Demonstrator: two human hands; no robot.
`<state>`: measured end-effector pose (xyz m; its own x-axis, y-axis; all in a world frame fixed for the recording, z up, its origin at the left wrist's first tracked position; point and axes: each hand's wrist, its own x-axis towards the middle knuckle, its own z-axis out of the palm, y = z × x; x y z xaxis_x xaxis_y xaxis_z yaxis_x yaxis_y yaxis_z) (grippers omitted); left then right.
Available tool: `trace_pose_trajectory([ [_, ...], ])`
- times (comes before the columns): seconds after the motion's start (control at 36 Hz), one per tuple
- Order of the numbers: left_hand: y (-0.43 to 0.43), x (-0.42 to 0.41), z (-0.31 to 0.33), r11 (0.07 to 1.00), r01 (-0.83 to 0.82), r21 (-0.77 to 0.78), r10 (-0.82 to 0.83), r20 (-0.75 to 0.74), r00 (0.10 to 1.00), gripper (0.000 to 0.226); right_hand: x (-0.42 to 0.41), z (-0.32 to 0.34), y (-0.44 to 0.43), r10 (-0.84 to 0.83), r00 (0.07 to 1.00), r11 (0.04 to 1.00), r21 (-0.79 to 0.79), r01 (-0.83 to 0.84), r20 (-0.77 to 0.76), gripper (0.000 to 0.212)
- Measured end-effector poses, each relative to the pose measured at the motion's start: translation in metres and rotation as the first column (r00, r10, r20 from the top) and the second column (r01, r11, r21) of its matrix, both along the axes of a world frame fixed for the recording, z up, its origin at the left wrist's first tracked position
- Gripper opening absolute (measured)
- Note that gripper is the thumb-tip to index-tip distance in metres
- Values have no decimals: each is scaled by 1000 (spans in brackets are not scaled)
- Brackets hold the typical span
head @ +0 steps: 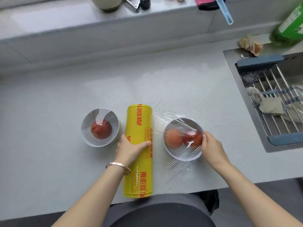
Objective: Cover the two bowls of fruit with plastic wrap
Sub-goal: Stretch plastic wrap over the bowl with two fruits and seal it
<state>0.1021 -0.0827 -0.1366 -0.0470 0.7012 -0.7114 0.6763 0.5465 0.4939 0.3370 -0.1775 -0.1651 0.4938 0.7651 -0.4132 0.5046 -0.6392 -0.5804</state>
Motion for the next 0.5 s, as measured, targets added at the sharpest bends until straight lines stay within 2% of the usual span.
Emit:
trace_pose_trajectory([
  [0.06,6,0,-4,996,-61,-67,69,124,990,107,6,0,-1,4,1000,1000,-17,-4,-1,26],
  [0.11,9,-3,-15,994,-72,-87,86,166,982,118,12,0,-2,15,1000,999,-32,-15,0,26],
  [0.19,8,1,-4,994,-80,-81,95,203,975,109,15,1,-2,38,999,999,-39,-38,7,27],
  [0.28,2,5,2,994,-107,-22,109,189,976,91,15,1,-2,47,999,998,-32,-47,17,27],
  [0.39,-6,9,-1,988,-54,143,49,38,998,111,15,1,-1,49,998,998,-37,-49,23,27],
  [0.5,-4,5,-5,989,-64,130,64,4,998,122,13,2,-2,40,999,998,-41,-40,17,26],
])
